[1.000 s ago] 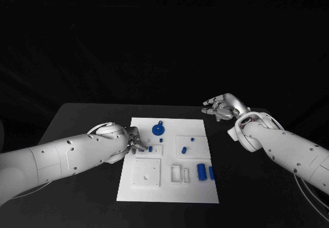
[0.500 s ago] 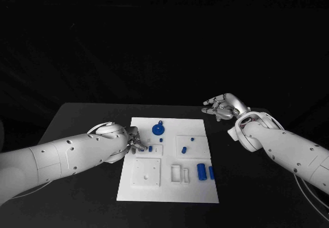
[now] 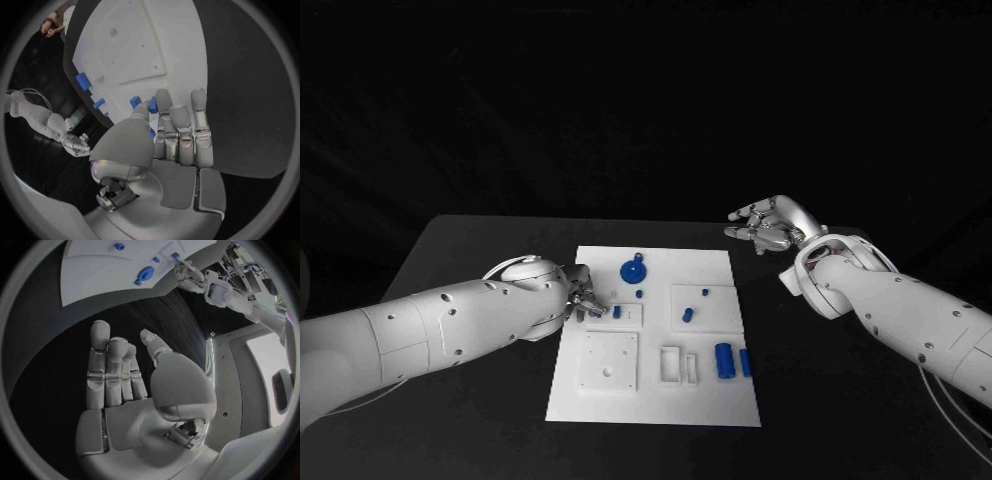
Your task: Assemble the parts on the task board
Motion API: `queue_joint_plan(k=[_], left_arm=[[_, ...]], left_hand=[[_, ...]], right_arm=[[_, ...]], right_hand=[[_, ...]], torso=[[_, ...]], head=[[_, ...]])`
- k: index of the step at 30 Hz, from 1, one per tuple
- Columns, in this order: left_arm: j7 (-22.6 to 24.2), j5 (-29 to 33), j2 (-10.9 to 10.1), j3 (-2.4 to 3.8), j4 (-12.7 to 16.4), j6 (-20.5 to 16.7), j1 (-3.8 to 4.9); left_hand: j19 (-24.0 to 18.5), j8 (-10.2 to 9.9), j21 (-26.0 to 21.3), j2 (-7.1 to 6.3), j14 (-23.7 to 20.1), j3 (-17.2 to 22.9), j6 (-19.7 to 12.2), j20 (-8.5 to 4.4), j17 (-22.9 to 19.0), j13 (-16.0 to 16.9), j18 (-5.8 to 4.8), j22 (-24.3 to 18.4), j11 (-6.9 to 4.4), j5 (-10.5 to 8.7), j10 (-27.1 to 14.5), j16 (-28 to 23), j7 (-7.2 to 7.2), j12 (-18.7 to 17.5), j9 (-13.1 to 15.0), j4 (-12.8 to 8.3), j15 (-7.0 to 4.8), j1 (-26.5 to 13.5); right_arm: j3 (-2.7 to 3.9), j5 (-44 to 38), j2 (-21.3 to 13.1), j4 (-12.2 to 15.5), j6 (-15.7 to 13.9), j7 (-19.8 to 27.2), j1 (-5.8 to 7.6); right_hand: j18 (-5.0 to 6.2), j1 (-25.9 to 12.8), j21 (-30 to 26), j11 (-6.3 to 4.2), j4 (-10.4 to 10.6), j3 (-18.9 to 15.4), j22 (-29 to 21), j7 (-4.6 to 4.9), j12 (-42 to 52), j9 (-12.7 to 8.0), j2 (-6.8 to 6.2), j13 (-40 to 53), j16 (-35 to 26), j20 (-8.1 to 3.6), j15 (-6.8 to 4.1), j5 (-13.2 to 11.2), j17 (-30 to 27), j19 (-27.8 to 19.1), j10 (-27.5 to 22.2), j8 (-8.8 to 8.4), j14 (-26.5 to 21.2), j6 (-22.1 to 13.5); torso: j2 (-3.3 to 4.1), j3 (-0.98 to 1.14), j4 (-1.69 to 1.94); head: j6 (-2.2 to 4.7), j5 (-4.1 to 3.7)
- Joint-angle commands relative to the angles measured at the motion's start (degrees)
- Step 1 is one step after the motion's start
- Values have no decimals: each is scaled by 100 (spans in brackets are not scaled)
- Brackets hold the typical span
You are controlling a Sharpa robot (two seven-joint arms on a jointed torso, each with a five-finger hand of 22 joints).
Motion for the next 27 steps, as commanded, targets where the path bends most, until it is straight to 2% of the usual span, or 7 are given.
queue_joint_plan(k=[1,10,20,27], left_arm=[[-103,-109,-13,-26,-37,137,-37],[-93,-123,-9,-26,-34,150,-37],[-77,-69,4,-27,6,219,-36],[-66,-93,8,-27,8,222,-36]], left_hand=[[18,8,-25,-15,42,-10,-25,0,-3,0,-87,102,-20,-16,43,-13,-25,30,-12,-30,-6,29],[19,2,-24,-45,45,-45,-24,0,-4,-1,-87,101,-19,-30,43,-14,-23,30,-23,-19,-6,-21],[20,-70,-31,-129,43,-171,6,4,-8,0,-87,100,-10,-58,40,-20,-6,30,-139,112,0,-129],[19,-72,-33,-119,41,-170,11,5,-9,1,-87,101,-12,-57,36,-19,-10,32,-166,122,0,-50]], right_arm=[[3,9,4,0,68,39,-5],[3,10,1,-2,68,42,-7],[3,10,2,-7,69,44,-11],[3,11,-3,-11,73,43,-13]], right_hand=[[104,-29,16,-5,-2,-37,-8,-2,22,-6,-2,-4,-19,32,-2,21,-2,220,-25,-29,27,-52],[104,-24,24,-4,12,-57,-18,-1,25,-7,1,-2,-18,31,-2,30,-1,220,-23,-29,28,-55],[104,-24,24,-4,12,-57,-18,-1,25,-7,1,-2,-18,31,-2,30,-1,220,-23,-29,28,-55],[103,-36,40,-6,26,-75,-20,-2,31,-6,0,1,-17,31,-3,48,-2,223,-15,-29,33,-55]], torso=[[0,4,0],[0,6,-3],[0,13,0],[1,8,-4]], head=[[2,-2],[-3,-10],[-7,-23],[-14,-29]])
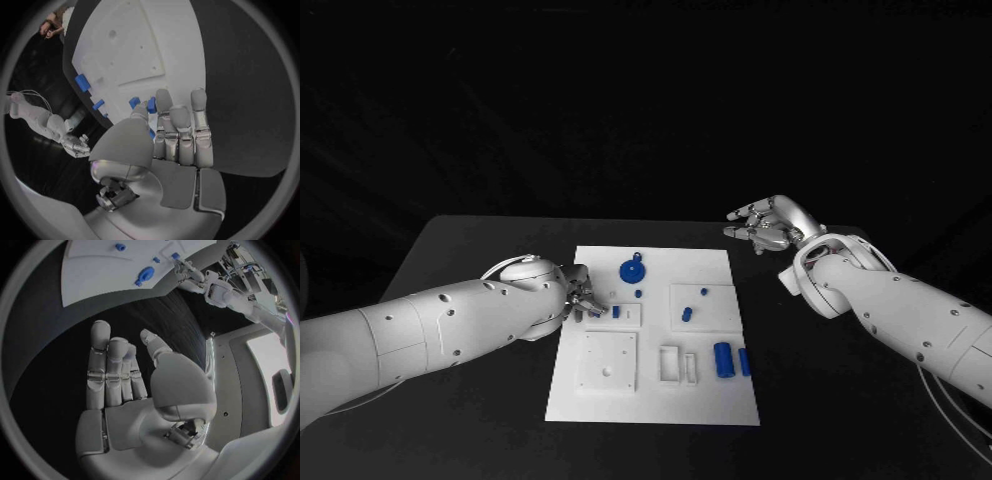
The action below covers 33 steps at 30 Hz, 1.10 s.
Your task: Assemble the parts on the task board
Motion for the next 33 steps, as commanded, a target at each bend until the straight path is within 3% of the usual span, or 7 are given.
queue_joint_plan(k=[1,18,19,20,22,25,33], left_arm=[[-48,-41,9,-26,5,177,-38],[-20,-56,30,-26,-3,169,-38],[-20,-56,33,-26,-6,171,-38],[-22,-56,35,-26,-8,171,-38],[-25,-56,41,-26,-14,167,-38],[-34,-56,47,-27,-30,161,-38],[-84,-63,58,-27,-70,156,-38]], left_hand=[[18,-19,-33,-27,41,1,11,4,-4,2,-87,103,-12,-35,35,-19,13,32,-127,-22,0,53],[13,-15,-40,-45,31,-45,-1,9,-12,0,-87,101,-5,-71,22,-30,22,28,-140,3,6,11],[12,-17,-42,-66,29,-72,-8,10,-16,0,-87,100,-2,-140,17,-34,27,27,-142,22,8,-17],[11,-35,-45,-51,26,-98,-25,11,-17,0,-87,99,2,-522,17,-37,46,29,-158,45,14,-50],[11,-76,-51,-91,27,-187,-11,21,-20,5,-87,99,19,-796,10,-35,68,38,-247,95,24,-155],[11,-112,-57,-121,20,-235,-18,26,-25,9,-87,99,31,-941,-2,-36,92,46,-339,151,32,-245],[3,-145,-91,-318,-2,-181,-51,42,-39,13,-87,97,53,-1015,-57,-42,134,66,-534,312,53,-424]], right_arm=[[3,8,-1,-2,69,41,-6],[3,13,3,-8,68,46,-8],[3,14,2,-9,67,47,-8],[3,15,2,-9,67,47,-8],[3,18,1,-9,64,49,-8],[3,20,1,-11,60,51,-8],[3,29,1,-21,70,67,-9]], right_hand=[[63,-36,40,-6,1,-19,-7,-14,31,-6,0,0,-17,31,-3,13,-2,223,-15,-29,33,-43],[62,-39,51,-6,10,-23,-8,-15,27,-6,9,-5,-15,30,-4,18,-1,222,-14,-29,37,-40],[62,-49,50,-5,19,-29,-12,-15,26,-6,5,-6,-18,30,-4,25,-2,222,-15,-29,34,-44],[62,-49,50,-5,19,-29,-12,-15,26,-6,5,-6,-18,30,-4,25,-2,222,-15,-29,34,-44],[63,-54,42,-6,23,-33,-17,-15,20,-6,3,-11,-19,31,-3,31,-2,220,-20,-29,33,-45],[64,-58,21,-4,25,-40,-29,-14,5,-6,-1,-24,-22,32,-2,33,-4,217,-32,-29,30,-48],[64,-63,19,-3,30,-51,-33,-12,2,-7,-7,-27,-26,33,-1,33,-6,216,-32,-30,27,-55]], torso=[[1,-5,-1],[1,-7,-1],[0,-7,0],[0,-7,0],[2,-6,2],[3,-5,2],[0,-5,-1]], head=[[-6,-4],[-14,-14],[-15,-15],[-15,-15],[-12,-16],[-11,-19],[-14,-25]])
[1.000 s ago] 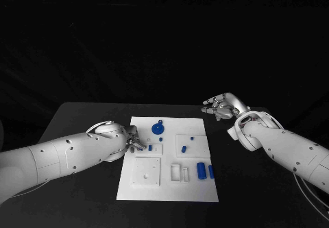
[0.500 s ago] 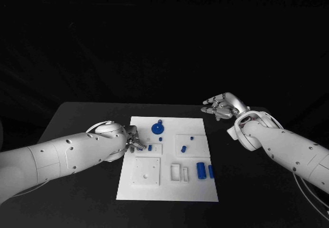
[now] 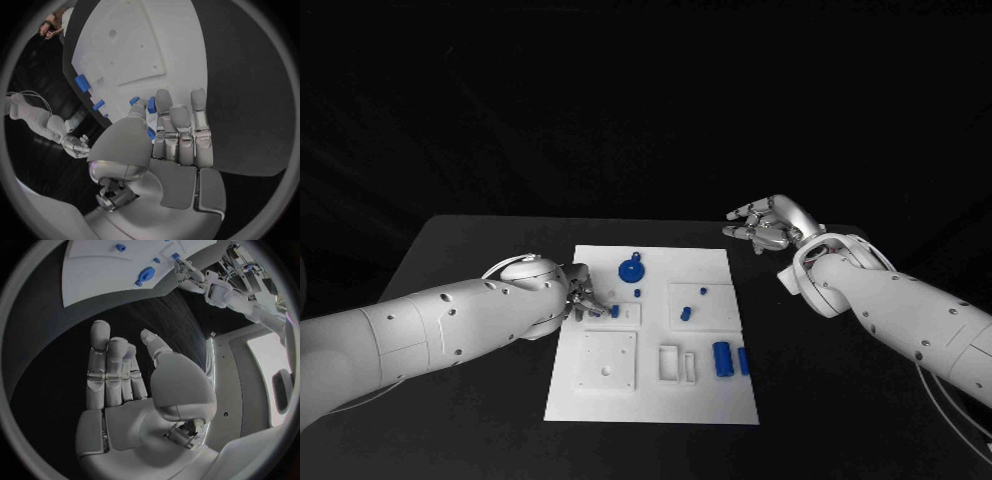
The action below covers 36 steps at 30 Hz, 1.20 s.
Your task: Assemble the parts on the task board
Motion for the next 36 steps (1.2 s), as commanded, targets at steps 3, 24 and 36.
queue_joint_plan(k=[3,24,36], left_arm=[[-96,-29,13,-27,-34,139,-39],[-142,-46,7,-27,-31,273,-39],[-151,-66,15,-30,-24,343,-39]], left_hand=[[9,-49,-35,-92,-5,129,-42,46,-13,4,-87,96,26,-45,-38,-17,83,35,-592,100,56,-93],[14,11,-54,-128,-15,198,-48,46,-14,2,-87,100,26,-56,-47,-3,77,61,-641,94,56,-90],[6,-5,-59,-171,-28,212,-92,51,-19,-2,-87,100,36,-77,-62,-5,94,62,-678,139,63,-142]], right_arm=[[3,20,1,-5,68,66,-6],[3,31,0,-12,83,65,-13],[3,31,4,-12,84,66,-16]], right_hand=[[105,-63,-14,-3,14,-35,-9,9,2,-7,-6,-8,-26,33,0,30,-6,217,-32,-30,27,-37],[106,-67,-20,-3,20,-54,-17,8,3,-6,-2,-10,-25,33,0,37,-8,219,-29,-29,30,-37],[103,-76,7,-4,27,-81,-13,7,13,-6,10,-5,-22,32,-2,45,-6,219,-21,-29,33,-36]], torso=[[-1,-1,-4],[-2,-5,1],[-1,-5,4]], head=[[-4,-7],[-21,-18],[-27,-17]])
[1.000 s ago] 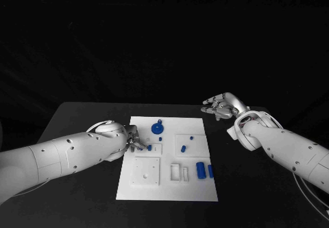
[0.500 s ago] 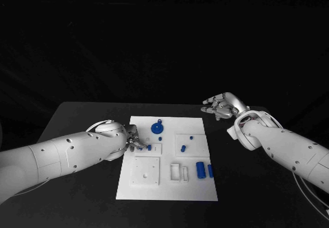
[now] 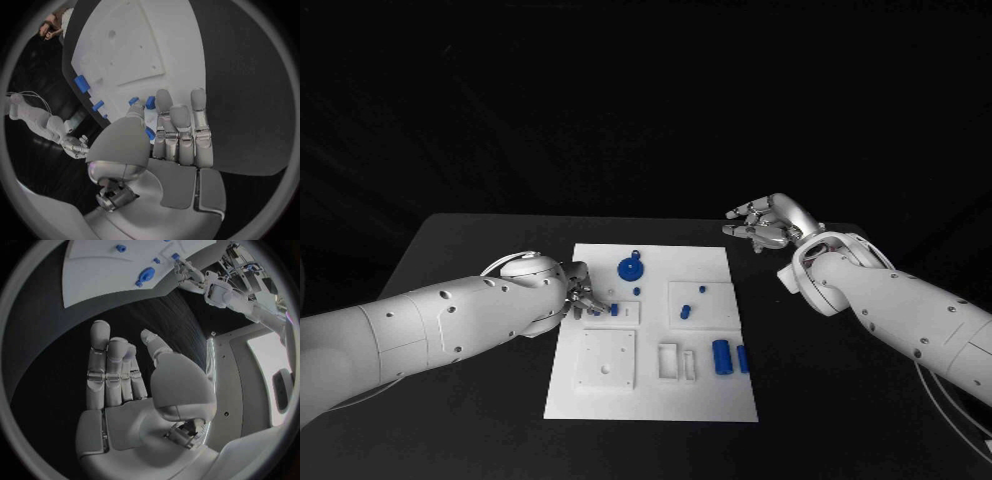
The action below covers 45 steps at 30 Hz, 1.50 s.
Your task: Assemble the parts on the task board
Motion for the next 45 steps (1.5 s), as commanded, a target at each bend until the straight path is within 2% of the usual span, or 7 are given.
queue_joint_plan(k=[1,7,22,27,31,41,45], left_arm=[[-112,-46,4,-38,-8,259,-52],[-109,-52,16,-40,-7,303,-52],[-119,-57,-22,-40,-41,186,-51],[-92,103,-115,-19,12,43,-33],[-76,392,-181,53,73,-124,1],[-54,636,-301,260,145,-462,126],[34,841,-320,297,145,-615,161]], left_hand=[[-14,-71,-25,-64,-6,45,-153,38,-7,0,-75,102,27,-42,-43,-3,103,33,-752,47,49,-35],[-13,-254,-24,-93,-10,93,-99,62,-17,-8,-54,106,56,-49,-45,9,161,44,-1555,115,72,-43],[-7,-141,-26,-299,-10,220,-228,70,-31,-15,-47,103,74,-109,-57,6,201,49,-2065,380,85,-104],[-20,-142,-62,-837,-32,418,-291,82,-57,-40,-42,88,89,-1300,-90,-51,226,8,-2117,645,101,-448],[18,-109,-125,-941,-31,397,-467,142,-51,-46,23,108,130,-1594,-154,-45,298,20,-2701,642,152,-570],[24,23,-149,-530,-27,504,-579,123,-70,-67,0,97,129,-1010,-153,-79,325,18,-2959,606,140,-308],[13,53,-206,-25,-27,235,-590,134,-101,-131,2,80,130,-278,-187,-154,341,-71,-3044,324,158,-75]], right_arm=[[3,4,4,3,71,57,-5],[3,4,8,3,72,57,-5],[3,14,6,-5,68,62,-6],[3,20,5,-12,65,63,-6],[3,25,7,-20,62,64,-7],[3,35,3,-29,61,65,-9],[3,38,5,-34,62,65,-12]], right_hand=[[111,-74,8,-4,18,-40,-1,15,13,-6,8,0,-22,32,-1,22,-6,219,-21,-29,33,-44],[111,-74,8,-4,18,-40,-1,15,13,-6,8,0,-22,32,-1,22,-6,219,-21,-29,33,-44],[112,-104,-1,-2,44,-67,-11,14,3,-6,11,-9,-26,33,0,48,-7,217,-30,-29,29,-51],[113,-135,-7,-1,66,-96,-17,16,1,-6,6,-13,-25,34,2,90,-8,218,-28,-29,31,-60],[113,-151,-9,-1,81,-131,-22,15,4,-5,4,-11,-26,34,1,165,-9,219,-26,-28,31,-64],[113,-166,-8,-3,95,-175,-27,14,6,-5,18,-11,-24,33,0,264,-9,218,-22,-28,35,-65],[112,-165,1,-3,97,-175,-24,15,3,-6,26,-13,-25,33,-1,277,-9,220,-25,-29,33,-66]], torso=[[-1,-1,0],[3,2,-1],[4,2,-9],[0,3,-5],[1,1,-5],[2,3,0],[1,4,-2]], head=[[2,3],[0,7],[30,-6],[34,-29],[42,-35],[72,-49],[73,-48]])
